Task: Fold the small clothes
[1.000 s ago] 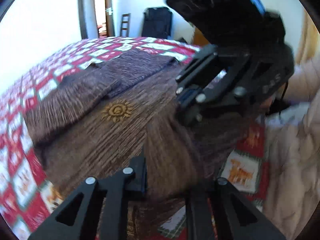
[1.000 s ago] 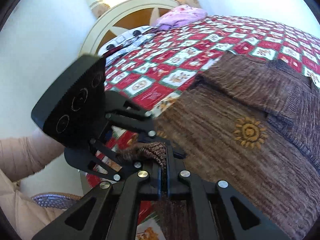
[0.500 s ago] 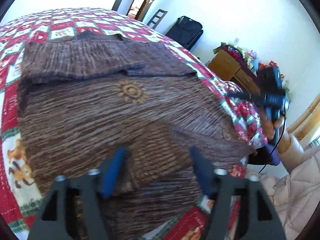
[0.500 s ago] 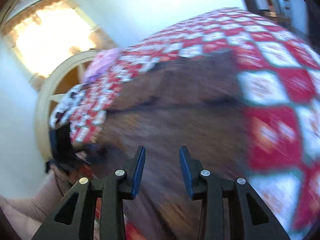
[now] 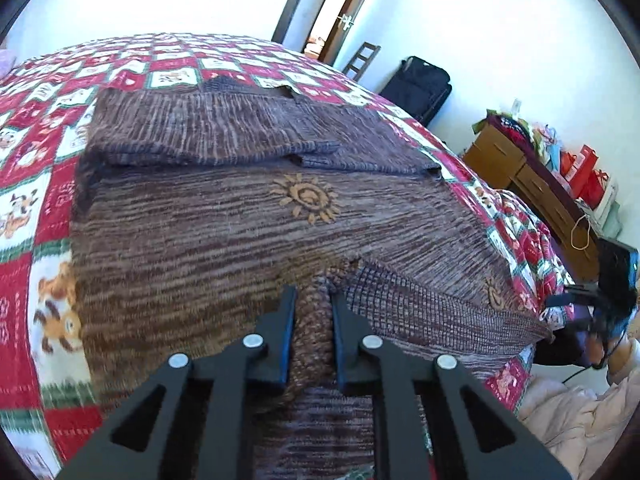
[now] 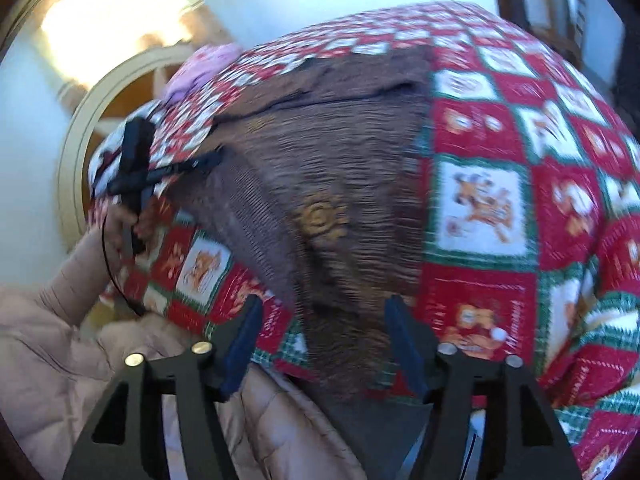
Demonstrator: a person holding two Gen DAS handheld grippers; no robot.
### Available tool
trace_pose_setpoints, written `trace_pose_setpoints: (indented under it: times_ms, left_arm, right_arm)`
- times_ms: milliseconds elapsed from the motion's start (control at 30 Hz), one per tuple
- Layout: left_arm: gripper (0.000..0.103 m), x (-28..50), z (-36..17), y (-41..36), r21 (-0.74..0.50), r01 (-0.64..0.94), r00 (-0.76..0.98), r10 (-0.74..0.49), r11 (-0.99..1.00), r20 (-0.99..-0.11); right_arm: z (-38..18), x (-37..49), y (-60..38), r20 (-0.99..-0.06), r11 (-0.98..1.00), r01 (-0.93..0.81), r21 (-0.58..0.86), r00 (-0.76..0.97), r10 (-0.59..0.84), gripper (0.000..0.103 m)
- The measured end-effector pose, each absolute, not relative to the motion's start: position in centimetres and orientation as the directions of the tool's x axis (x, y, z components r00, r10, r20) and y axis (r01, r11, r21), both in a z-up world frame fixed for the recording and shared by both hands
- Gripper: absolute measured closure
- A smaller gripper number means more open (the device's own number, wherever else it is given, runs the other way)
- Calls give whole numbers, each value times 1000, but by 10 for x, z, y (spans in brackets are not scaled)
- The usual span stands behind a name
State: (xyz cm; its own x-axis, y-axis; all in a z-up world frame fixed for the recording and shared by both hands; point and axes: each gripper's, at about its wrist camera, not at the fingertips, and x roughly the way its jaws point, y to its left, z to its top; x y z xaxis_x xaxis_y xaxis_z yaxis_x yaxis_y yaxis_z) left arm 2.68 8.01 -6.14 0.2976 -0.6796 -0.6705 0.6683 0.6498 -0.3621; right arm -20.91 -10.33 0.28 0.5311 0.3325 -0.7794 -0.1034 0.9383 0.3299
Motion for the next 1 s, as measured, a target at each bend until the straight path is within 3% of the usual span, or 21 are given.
trace_pose_setpoints:
  times_ms: [100,133,200,267,600,633,700,767,900,1000]
  left_arm:
    - [88,22,-60,80,-354,658,316,-671,664,-670]
    - [88,20,-60,79,-354,656,320,-670,667,-670]
    - [89,19,-59,81,-352,647,332,-666,676,-669]
    - [89,19,-56,84,-371,628,341,-670,684,-659]
    - [90,43,-37,123,-466,490,478,-675,736,-562]
    - [90,49,-42,126,-475,460,491,-661,750,-568]
    - [90,57,-50,130,-497,420,497,-650,760,-574]
    - [90,60,-60,131,-515,398,497,-650,759,-575]
    - [90,64,-77,134,-540,380,479,-659,751,-580]
    - [90,65,-78,137,-563,379,473,-677,734,-564]
  right_arm:
    - [-18,-204,-84,-829,954,-148,260,473,300,39]
    - [-25,-203,-83,-845,959,-152,238,454,282,46]
    - [-34,-201,-79,-870,966,-171,194,426,250,92]
    - [-32,-194,-91,-866,969,-146,198,436,242,99]
    - [33,-96,-92,-734,966,-115,230,631,249,97]
    - [33,-81,-90,-720,960,-95,262,643,260,94]
    - [32,-54,-95,-713,954,-4,301,663,228,65]
    - [30,-47,-113,-683,937,74,340,705,192,49]
    - [25,-63,-133,-653,892,151,426,734,188,49]
    - [21,-68,-118,-673,915,125,383,716,185,49]
